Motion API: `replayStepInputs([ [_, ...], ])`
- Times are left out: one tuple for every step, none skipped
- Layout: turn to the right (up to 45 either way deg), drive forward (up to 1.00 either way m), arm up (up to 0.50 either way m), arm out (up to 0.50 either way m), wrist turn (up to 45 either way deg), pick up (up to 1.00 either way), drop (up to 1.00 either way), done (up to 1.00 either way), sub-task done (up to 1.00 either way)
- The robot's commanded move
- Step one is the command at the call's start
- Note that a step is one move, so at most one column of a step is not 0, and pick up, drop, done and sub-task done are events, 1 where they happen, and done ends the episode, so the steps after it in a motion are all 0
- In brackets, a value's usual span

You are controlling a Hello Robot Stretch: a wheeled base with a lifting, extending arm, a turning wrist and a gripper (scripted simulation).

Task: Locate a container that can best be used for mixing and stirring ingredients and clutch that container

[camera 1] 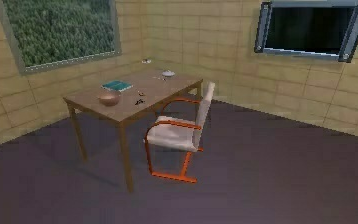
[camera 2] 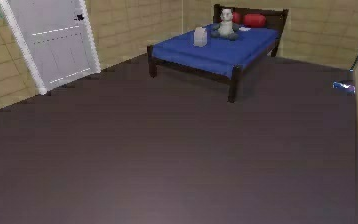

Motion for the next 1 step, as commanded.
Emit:
replayStepInputs([
  [0.0,0.75,0.00,0.00,0.0,0.00,0.00,0.00,0.00],
])
